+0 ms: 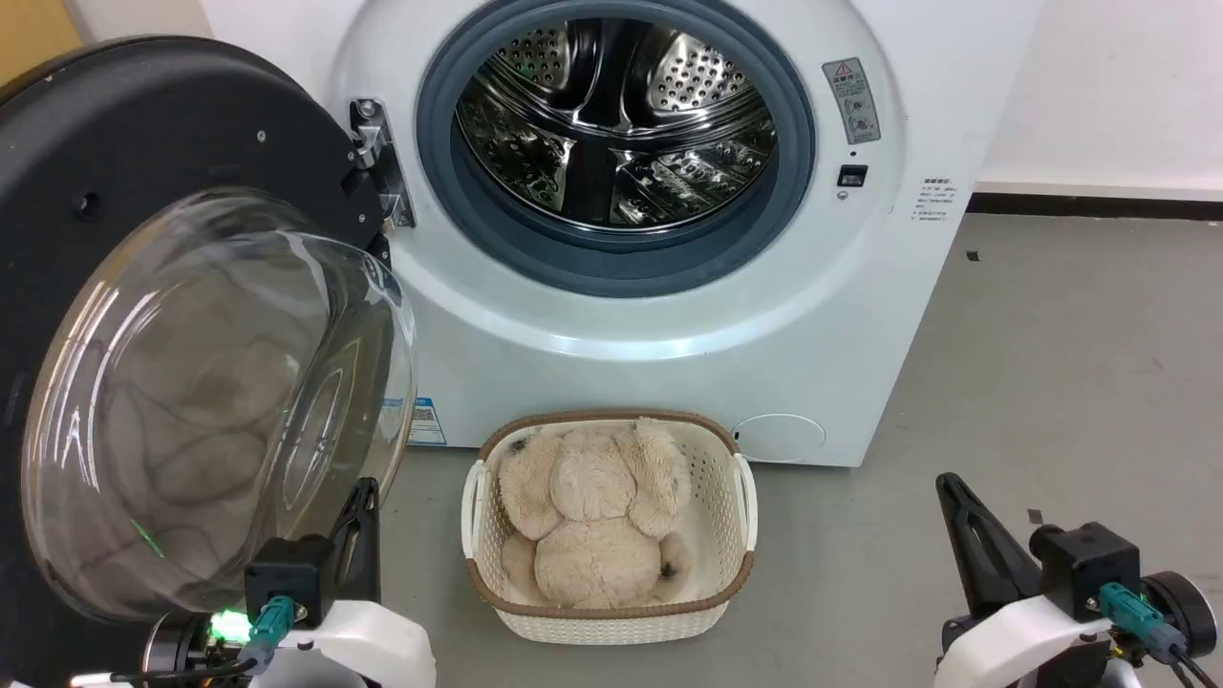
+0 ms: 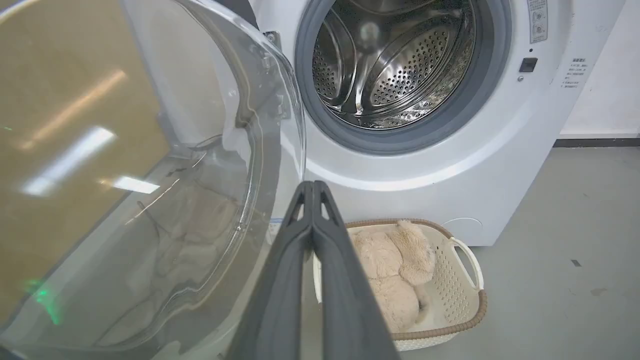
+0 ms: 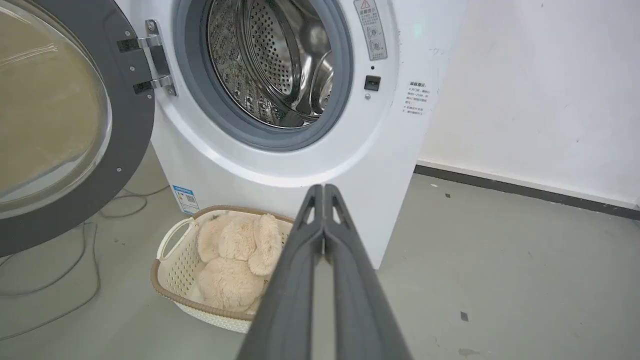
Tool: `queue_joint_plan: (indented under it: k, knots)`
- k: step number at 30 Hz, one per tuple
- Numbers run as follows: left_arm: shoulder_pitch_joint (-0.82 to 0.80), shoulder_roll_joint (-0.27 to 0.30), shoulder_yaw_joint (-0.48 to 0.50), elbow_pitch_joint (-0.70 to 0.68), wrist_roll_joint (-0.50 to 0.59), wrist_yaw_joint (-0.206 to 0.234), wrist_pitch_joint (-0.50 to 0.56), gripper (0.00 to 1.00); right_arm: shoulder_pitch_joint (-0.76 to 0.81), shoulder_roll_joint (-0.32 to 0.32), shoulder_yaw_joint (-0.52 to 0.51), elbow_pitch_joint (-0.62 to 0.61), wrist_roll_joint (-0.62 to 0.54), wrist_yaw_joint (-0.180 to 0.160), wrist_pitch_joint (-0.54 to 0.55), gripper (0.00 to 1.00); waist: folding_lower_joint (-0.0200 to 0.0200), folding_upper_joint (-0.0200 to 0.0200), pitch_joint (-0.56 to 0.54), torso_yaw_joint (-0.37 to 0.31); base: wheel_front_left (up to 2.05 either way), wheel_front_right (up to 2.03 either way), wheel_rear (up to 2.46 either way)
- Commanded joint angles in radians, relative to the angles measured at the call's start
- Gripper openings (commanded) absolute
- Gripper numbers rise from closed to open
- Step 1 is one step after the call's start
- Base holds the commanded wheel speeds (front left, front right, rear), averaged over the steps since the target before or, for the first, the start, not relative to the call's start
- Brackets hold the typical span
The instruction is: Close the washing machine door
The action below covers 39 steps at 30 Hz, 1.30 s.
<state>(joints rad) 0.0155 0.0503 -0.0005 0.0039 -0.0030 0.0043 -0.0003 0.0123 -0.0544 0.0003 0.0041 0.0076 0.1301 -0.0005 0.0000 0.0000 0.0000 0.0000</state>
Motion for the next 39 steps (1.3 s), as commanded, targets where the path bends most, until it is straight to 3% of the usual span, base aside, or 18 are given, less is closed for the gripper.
queue_joint_plan:
  k: [1, 39]
  knots:
    - [-0.015, 0.000, 0.000, -0.004, 0.003, -0.004, 0.000, 0.00, -0.012, 0.004, 0.000, -0.004, -0.008, 0.001, 0.000, 0.00, 0.0000, 0.0000, 0.000, 0.000, 0.00, 0.00, 0.00]
    - [-0.015, 0.000, 0.000, -0.004, 0.003, -0.004, 0.000, 0.00, -0.012, 0.004, 0.000, -0.004, -0.008, 0.001, 0.000, 0.00, 0.0000, 0.0000, 0.000, 0.000, 0.00, 0.00, 0.00]
